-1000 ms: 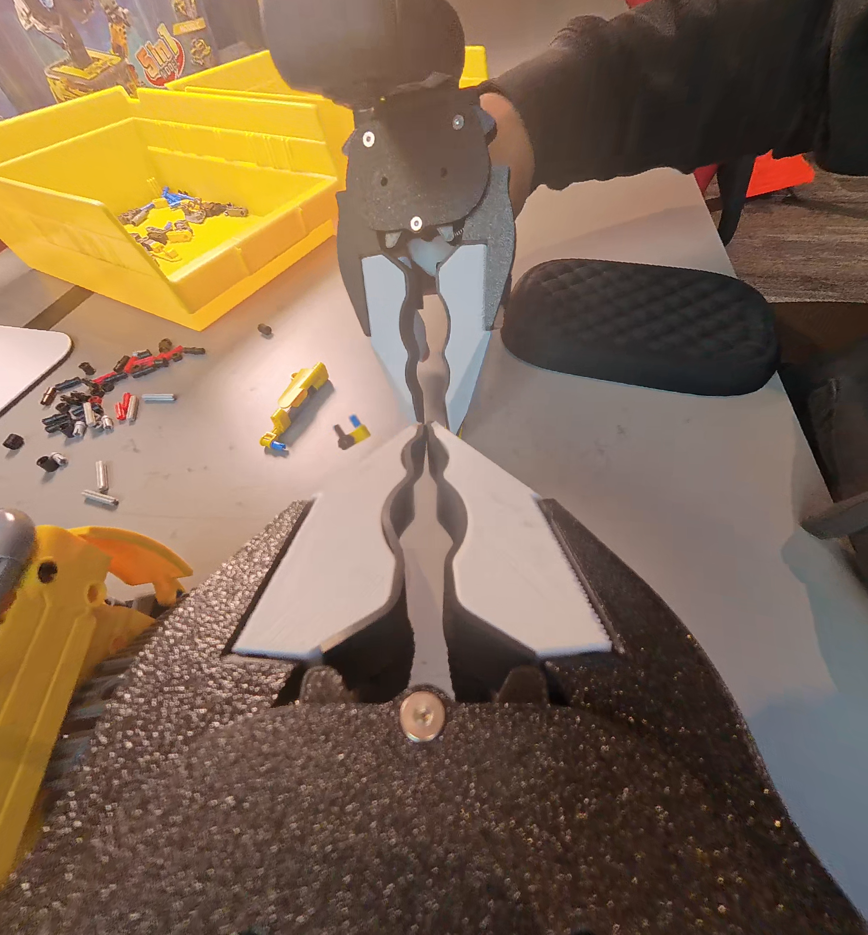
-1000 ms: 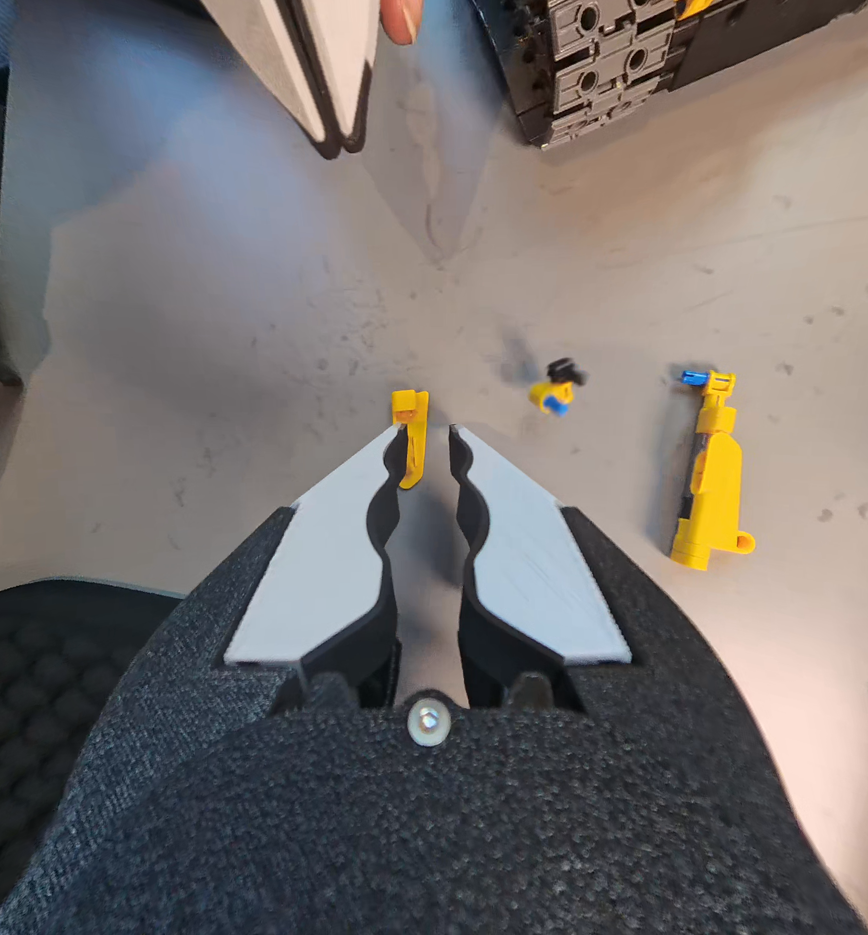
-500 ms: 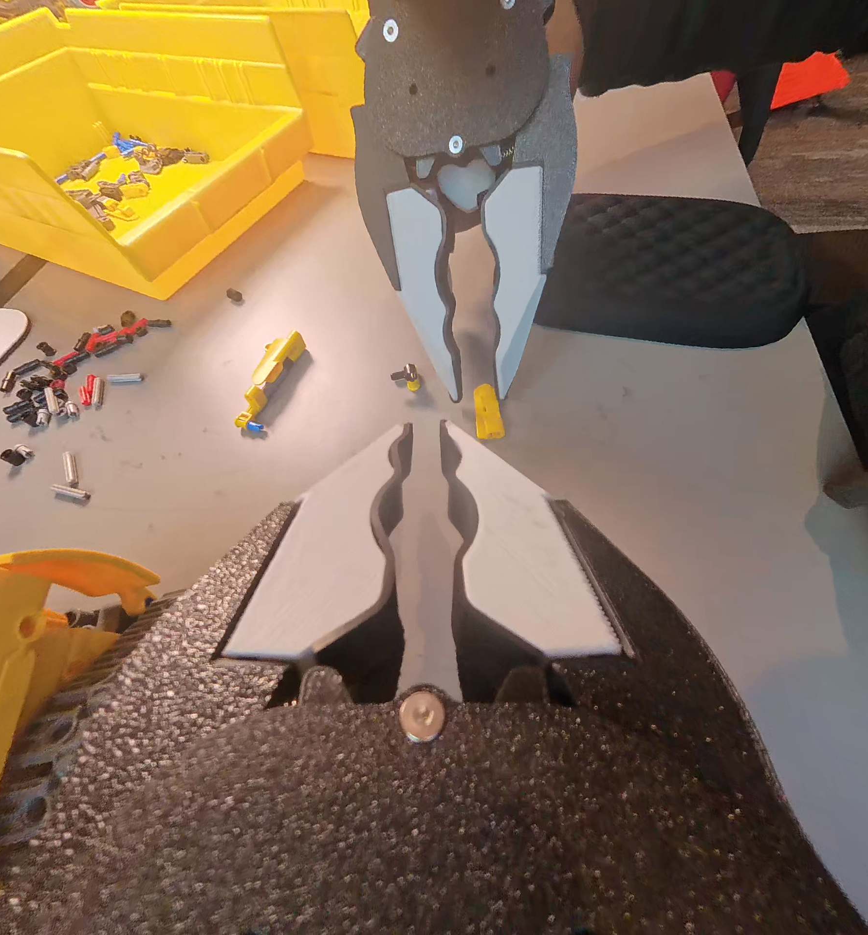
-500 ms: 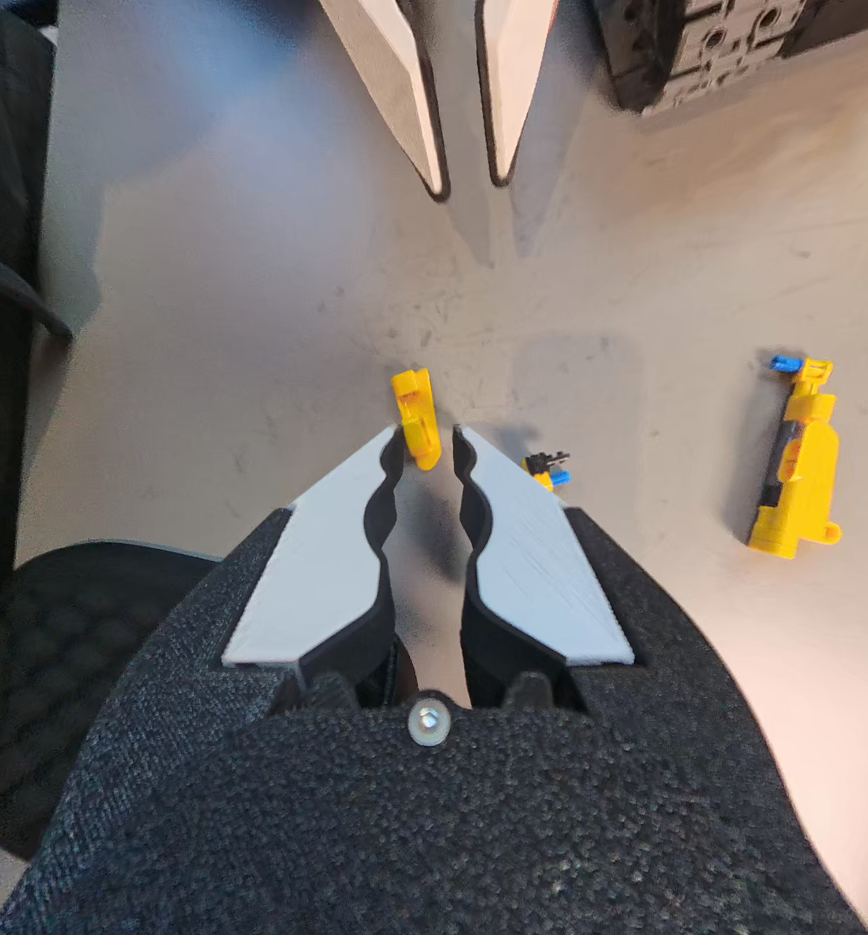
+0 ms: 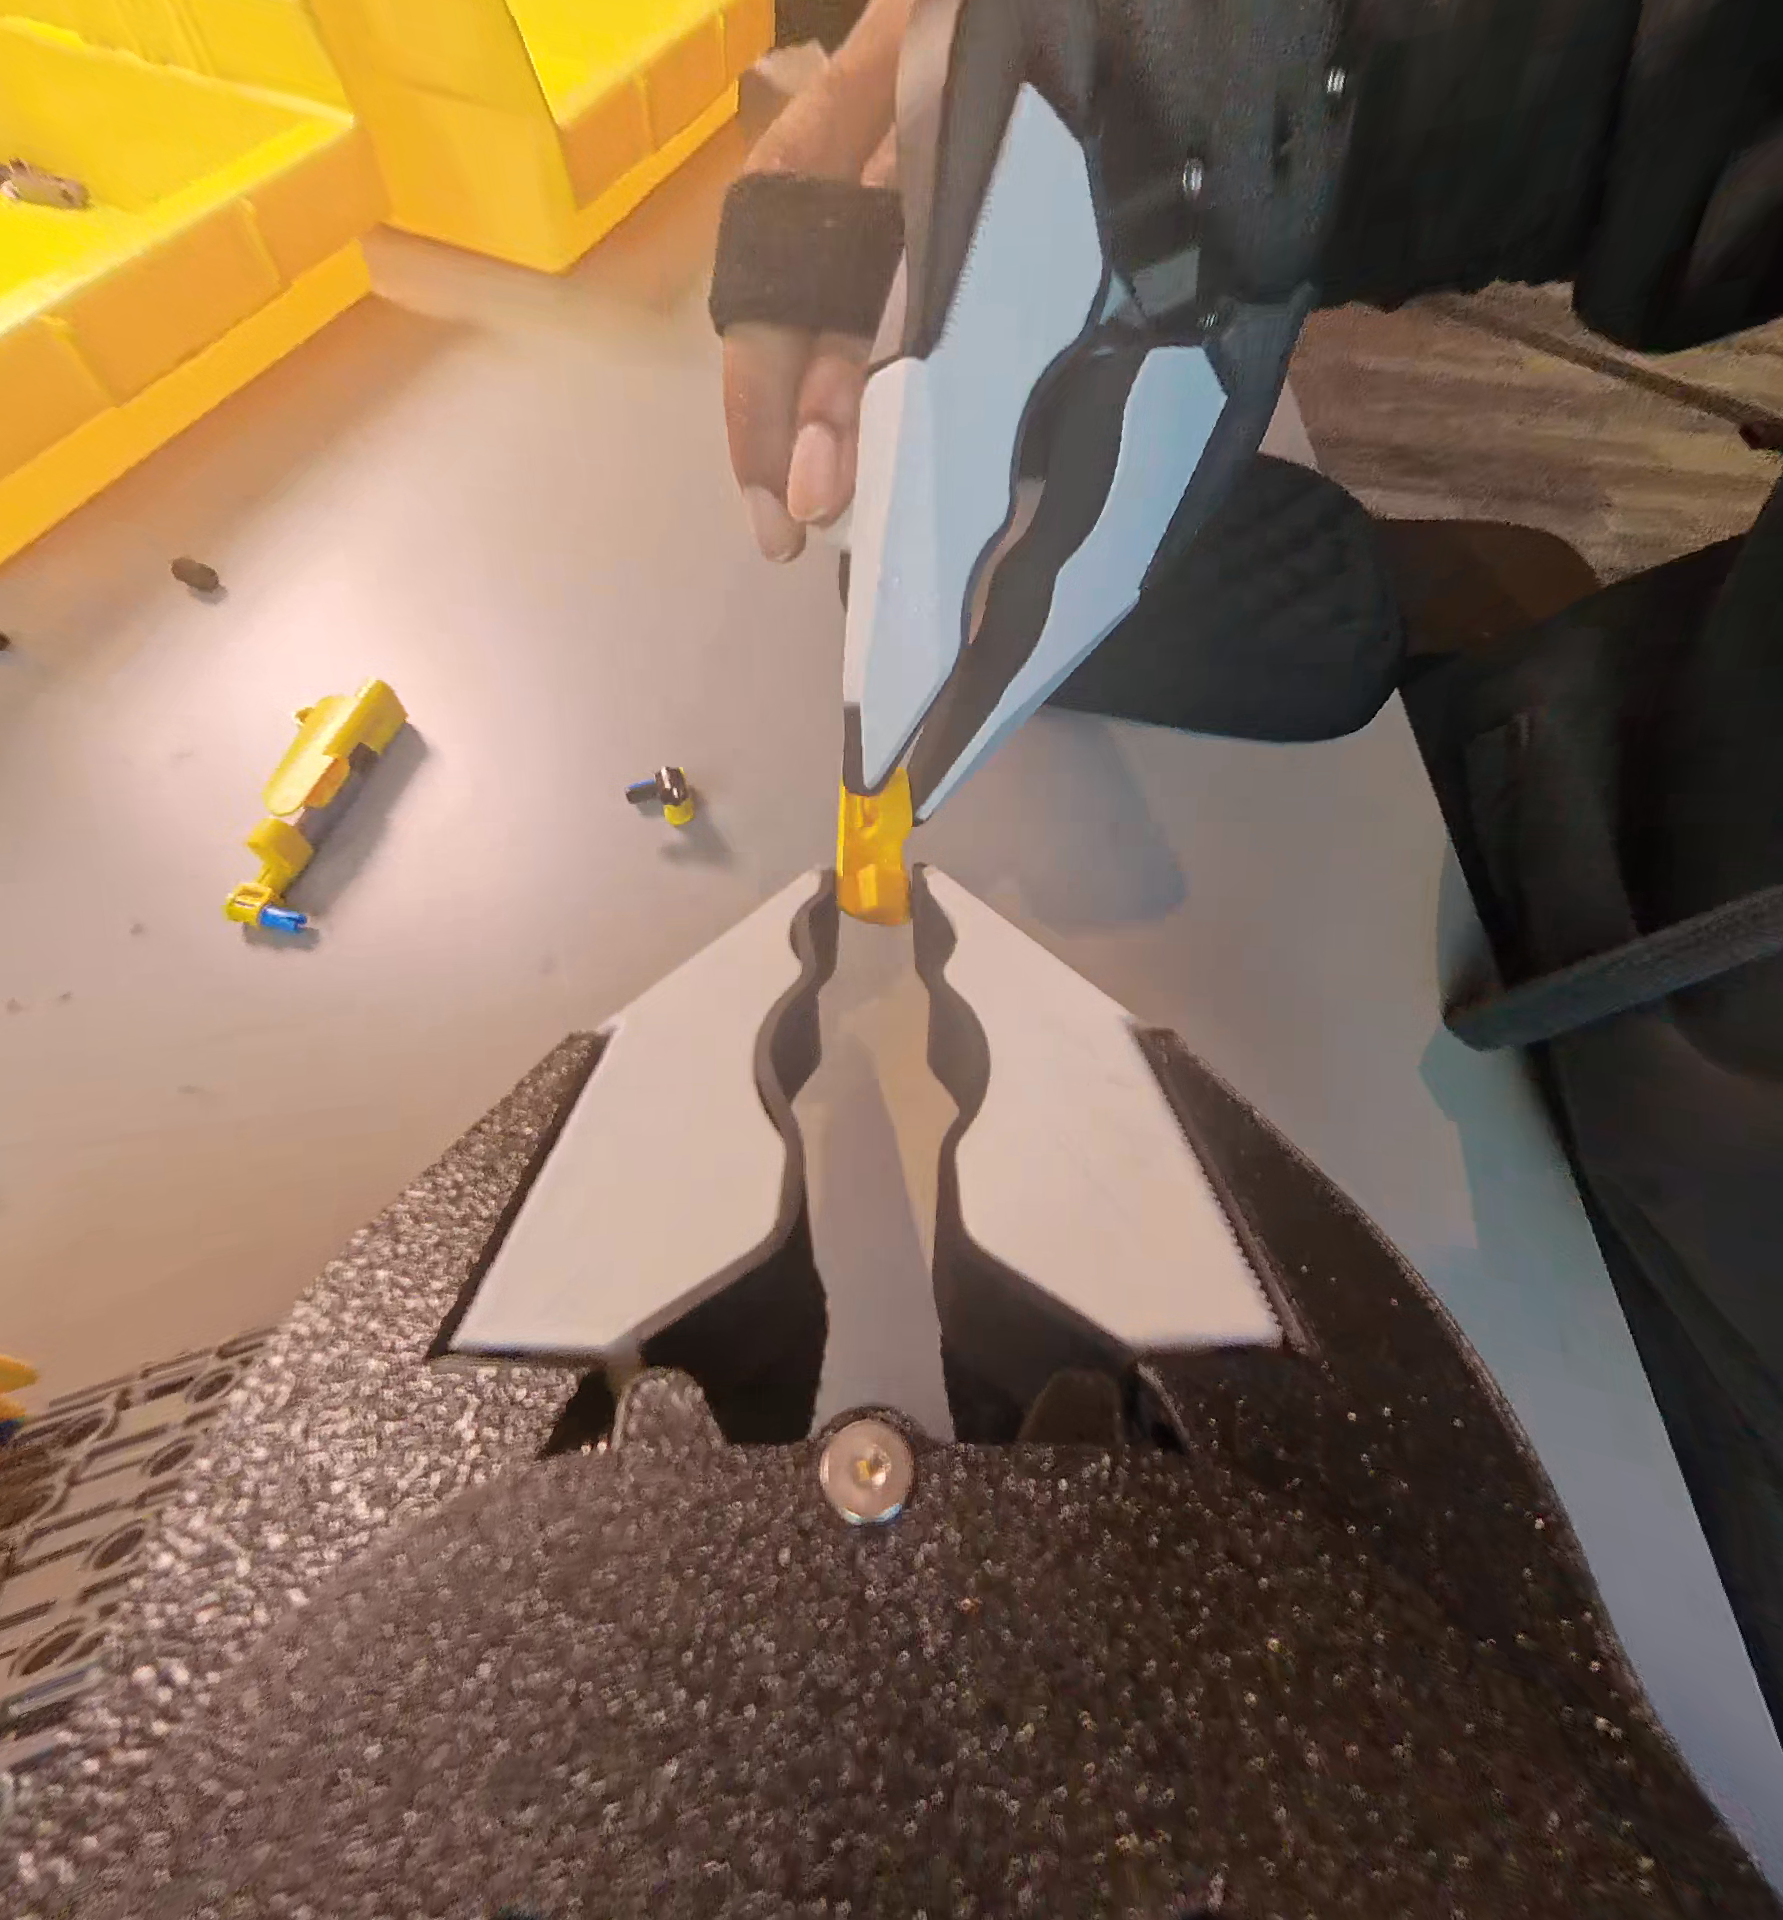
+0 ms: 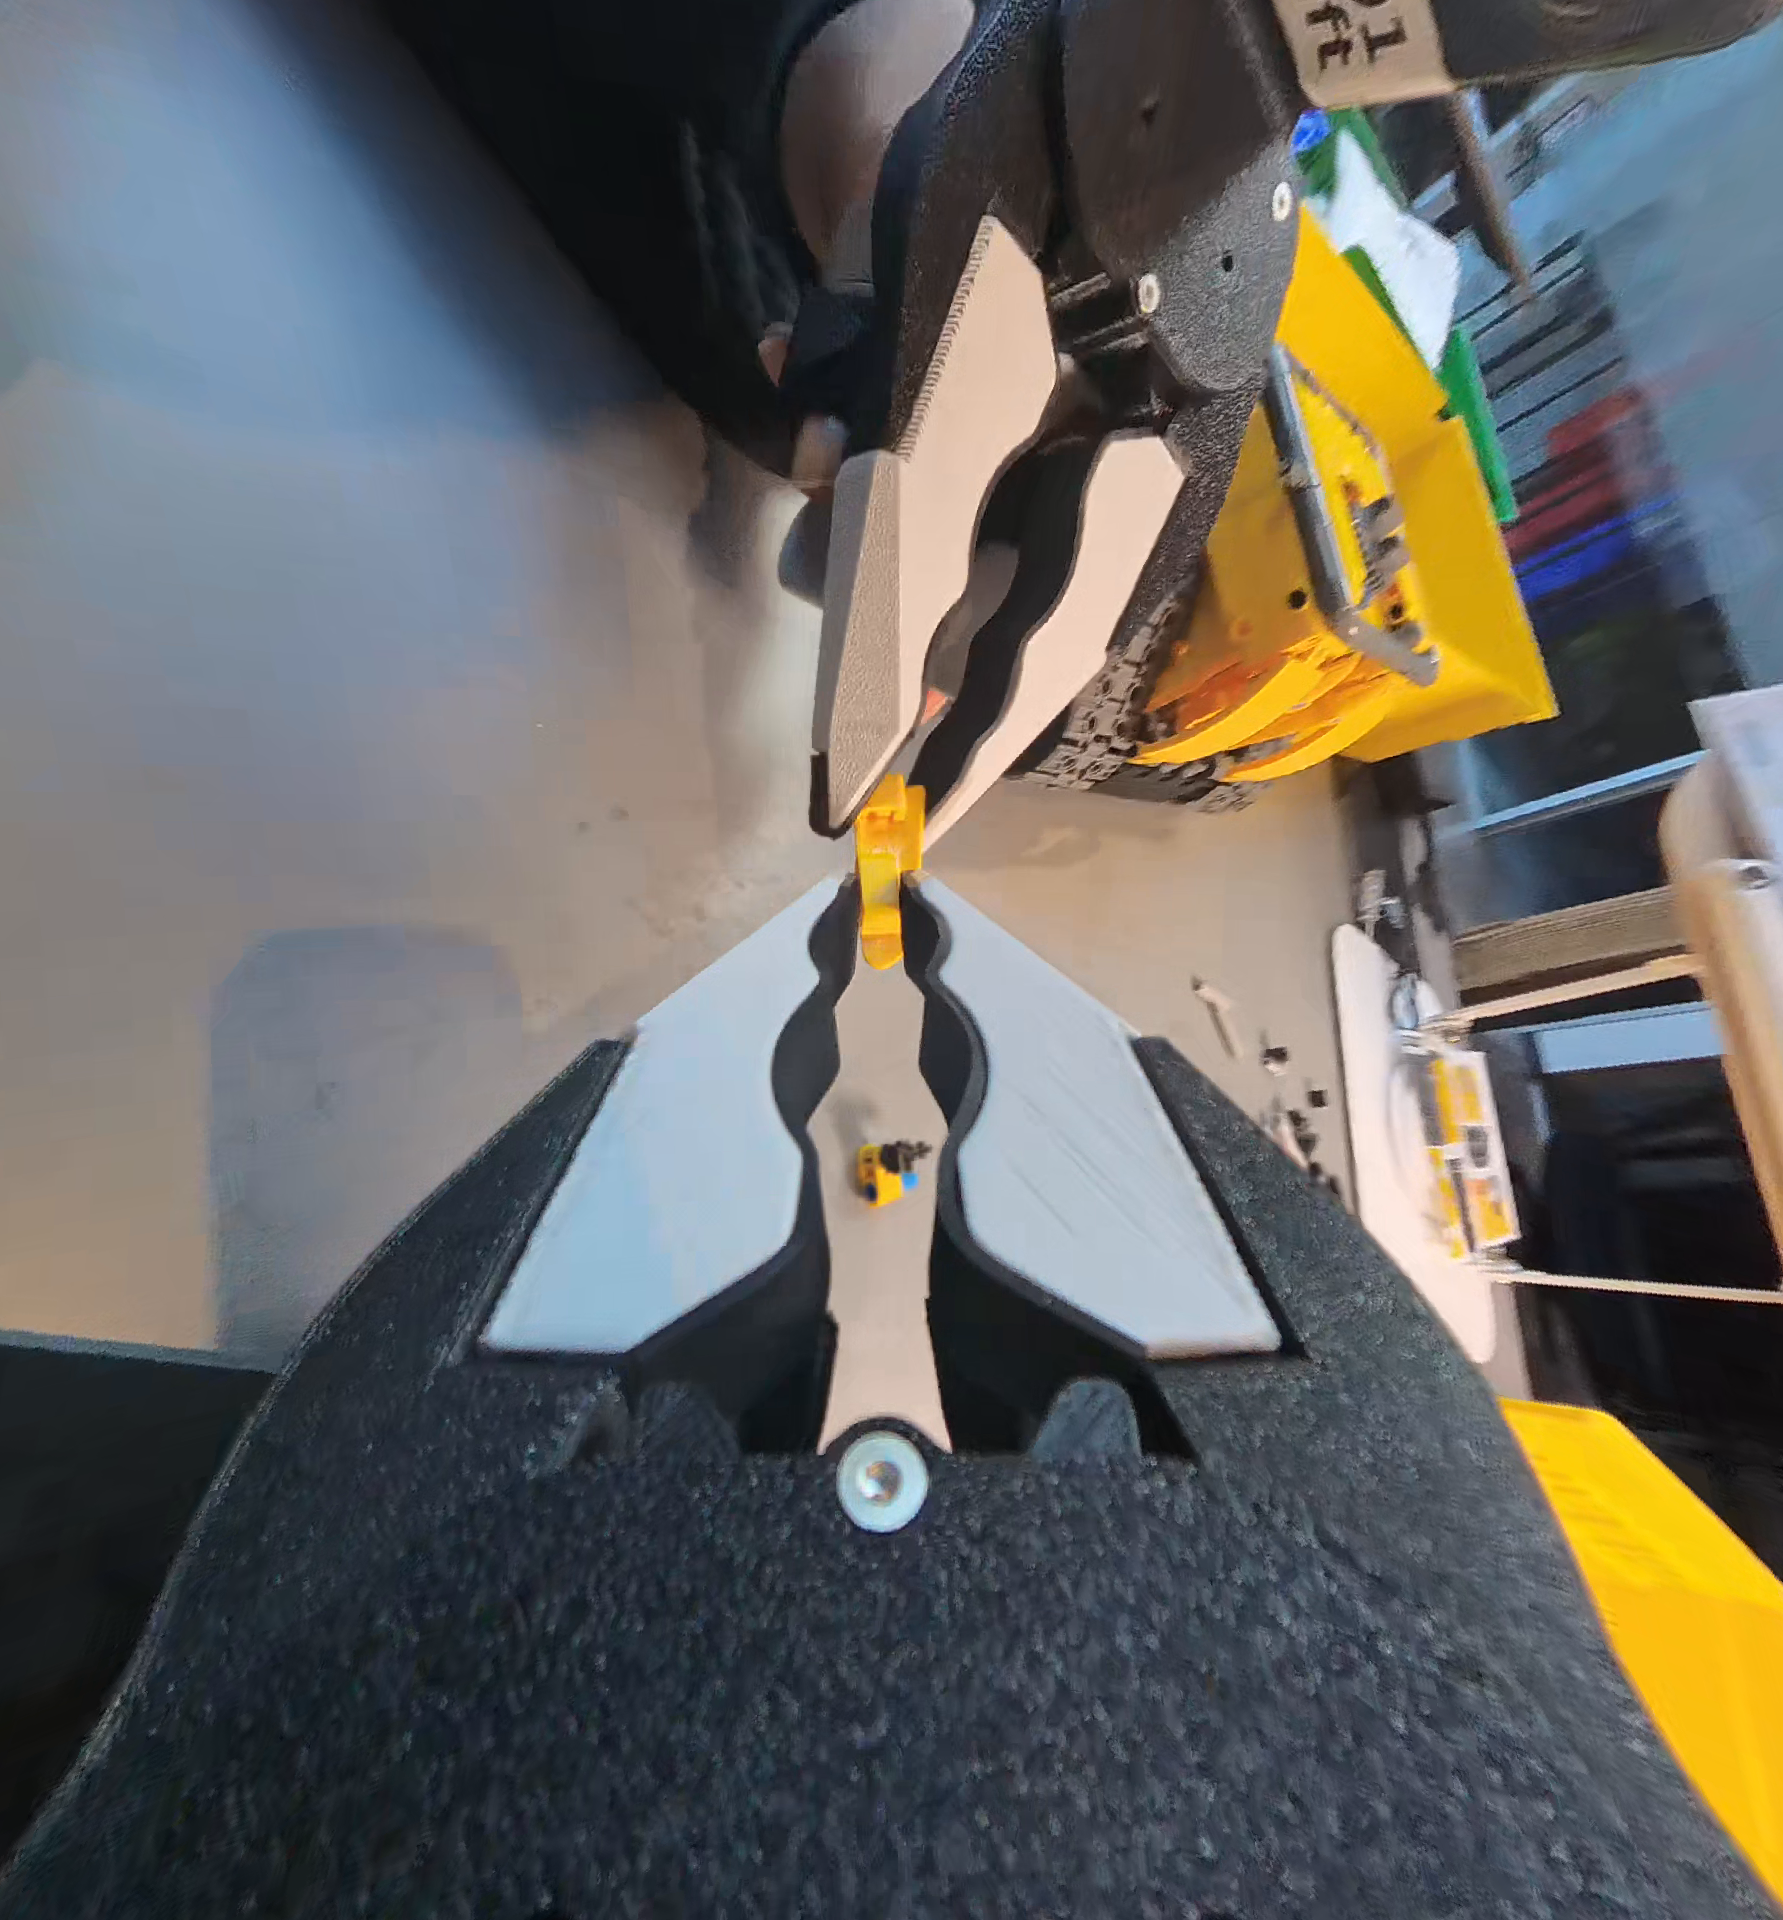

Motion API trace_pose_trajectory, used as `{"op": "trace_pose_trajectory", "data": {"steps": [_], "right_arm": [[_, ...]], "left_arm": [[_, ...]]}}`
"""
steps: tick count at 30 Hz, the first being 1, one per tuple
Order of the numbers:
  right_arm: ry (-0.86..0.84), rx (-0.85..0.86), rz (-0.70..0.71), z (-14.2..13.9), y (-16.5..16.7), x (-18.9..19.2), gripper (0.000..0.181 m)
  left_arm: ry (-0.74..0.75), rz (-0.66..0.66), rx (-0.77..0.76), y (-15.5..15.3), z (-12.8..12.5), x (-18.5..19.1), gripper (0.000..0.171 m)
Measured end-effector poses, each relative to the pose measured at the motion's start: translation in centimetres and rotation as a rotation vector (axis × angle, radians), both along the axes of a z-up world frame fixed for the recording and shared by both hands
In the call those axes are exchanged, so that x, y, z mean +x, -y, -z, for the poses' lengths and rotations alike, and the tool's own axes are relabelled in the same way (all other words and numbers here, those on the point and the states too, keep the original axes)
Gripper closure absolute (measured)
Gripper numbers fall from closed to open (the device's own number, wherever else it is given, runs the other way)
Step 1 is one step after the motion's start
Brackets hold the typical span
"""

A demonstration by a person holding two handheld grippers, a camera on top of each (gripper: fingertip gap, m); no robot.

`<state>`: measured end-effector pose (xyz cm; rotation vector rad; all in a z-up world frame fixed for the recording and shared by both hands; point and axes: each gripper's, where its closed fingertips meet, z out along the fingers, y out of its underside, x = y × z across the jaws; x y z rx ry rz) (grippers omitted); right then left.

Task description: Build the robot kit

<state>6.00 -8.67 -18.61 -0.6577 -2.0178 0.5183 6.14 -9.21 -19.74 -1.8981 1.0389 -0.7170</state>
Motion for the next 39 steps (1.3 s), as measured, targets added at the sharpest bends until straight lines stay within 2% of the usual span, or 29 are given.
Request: {"op": "trace_pose_trajectory", "data": {"steps": [2,5,8,10,11,12,14,16,17,19,21,26,28,31,35,39], "right_arm": [[-0.017,-0.038,0.010,-0.4,0.0,0.1,0.173],[0.072,-0.356,0.071,-0.7,-0.5,0.5,0.159],[0.195,-0.621,0.115,-0.1,-0.7,0.5,0.151],[0.256,-0.657,0.112,0.7,-0.3,0.4,0.160],[0.244,-0.599,0.102,1.0,-0.3,0.2,0.173],[0.216,-0.523,0.083,1.2,-0.2,0.1,0.173],[0.162,-0.390,0.053,1.2,-0.3,0.0,0.173],[0.090,-0.160,0.009,1.7,-0.8,0.3,0.174],[0.085,-0.057,0.004,2.4,-1.2,0.4,0.173],[0.100,0.110,-0.011,3.8,-1.7,0.7,0.173],[0.131,0.192,-0.022,4.9,-2.0,1.0,0.173],[0.187,0.091,-0.046,5.5,-1.5,1.6,0.163],[0.213,-0.027,-0.053,5.1,-0.8,1.9,0.163],[0.223,-0.188,0.030,4.3,-1.3,1.2,0.164],[0.350,-0.368,0.137,5.2,-2.4,0.4,0.163],[0.463,-0.410,0.138,6.2,-2.1,0.7,0.174]], "left_arm": [[0.003,-0.005,0.052,-0.1,-0.5,0.0,0.160],[-0.171,-0.058,0.261,-1.0,-0.2,-1.0,0.160],[-0.323,-0.018,0.490,-0.6,-0.1,-0.5,0.160],[-0.449,-0.009,0.622,-0.8,0.0,-0.3,0.160],[-0.483,-0.001,0.658,-0.8,0.1,-0.2,0.160],[-0.501,-0.003,0.671,-0.9,0.1,-0.2,0.162],[-0.472,-0.004,0.602,-0.8,0.7,-0.4,0.163],[-0.346,-0.013,0.438,-0.6,1.2,-0.6,0.151],[-0.284,-0.004,0.361,-0.3,1.2,-0.6,0.153],[-0.233,-0.027,0.301,-0.6,0.9,-0.9,0.157],[-0.231,-0.013,0.257,-0.6,1.3,-0.8,0.157],[-0.318,0.002,0.248,-0.6,2.7,-0.4,0.163],[-0.322,0.016,0.249,-0.6,2.8,0.1,0.165],[-0.334,0.014,0.239,-0.8,3.1,0.3,0.166],[-0.345,-0.043,0.168,-1.7,3.7,-0.9,0.163],[-0.300,-0.081,0.059,-2.0,3.9,-1.4,0.157]]}}
